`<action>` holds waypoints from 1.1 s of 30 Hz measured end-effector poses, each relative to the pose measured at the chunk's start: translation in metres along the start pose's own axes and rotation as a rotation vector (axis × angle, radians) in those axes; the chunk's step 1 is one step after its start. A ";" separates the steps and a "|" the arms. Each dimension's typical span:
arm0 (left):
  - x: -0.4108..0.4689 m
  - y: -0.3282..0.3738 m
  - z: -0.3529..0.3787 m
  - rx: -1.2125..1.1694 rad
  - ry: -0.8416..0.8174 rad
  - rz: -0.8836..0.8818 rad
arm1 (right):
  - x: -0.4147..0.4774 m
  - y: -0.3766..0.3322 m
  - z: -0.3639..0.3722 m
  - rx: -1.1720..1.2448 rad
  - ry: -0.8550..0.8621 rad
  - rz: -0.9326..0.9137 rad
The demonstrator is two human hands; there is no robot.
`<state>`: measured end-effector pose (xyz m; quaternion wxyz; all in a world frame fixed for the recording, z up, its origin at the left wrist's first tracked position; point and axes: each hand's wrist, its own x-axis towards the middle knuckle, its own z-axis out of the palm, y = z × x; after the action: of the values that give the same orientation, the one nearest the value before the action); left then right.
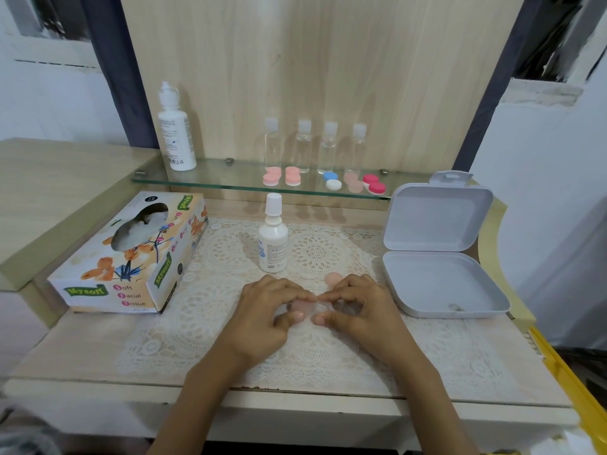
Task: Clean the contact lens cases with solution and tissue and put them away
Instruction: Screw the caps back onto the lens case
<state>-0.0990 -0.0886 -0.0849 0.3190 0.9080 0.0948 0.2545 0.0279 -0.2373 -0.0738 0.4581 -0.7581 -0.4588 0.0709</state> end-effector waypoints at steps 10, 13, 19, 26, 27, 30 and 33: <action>-0.003 0.003 -0.001 0.077 0.060 -0.006 | 0.000 0.000 0.001 -0.012 0.000 0.012; -0.002 0.003 -0.002 0.059 0.055 -0.021 | 0.000 0.000 0.000 -0.018 -0.001 0.010; -0.002 0.006 -0.004 0.037 0.046 -0.020 | 0.000 -0.002 0.000 -0.027 -0.003 0.011; -0.003 0.007 -0.005 0.037 0.049 -0.021 | -0.001 -0.004 -0.001 -0.041 0.000 0.019; -0.003 0.006 -0.004 0.034 0.050 -0.022 | -0.001 -0.004 -0.001 -0.046 -0.002 0.024; -0.004 0.005 -0.004 0.039 0.044 -0.028 | -0.002 -0.006 -0.001 -0.047 0.018 0.020; -0.004 0.005 -0.003 0.048 0.048 -0.025 | -0.003 -0.007 -0.002 0.016 0.112 -0.003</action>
<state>-0.1036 -0.0917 -0.0814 0.2977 0.9078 0.1201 0.2698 0.0234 -0.2399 -0.0684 0.4890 -0.7564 -0.4332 0.0313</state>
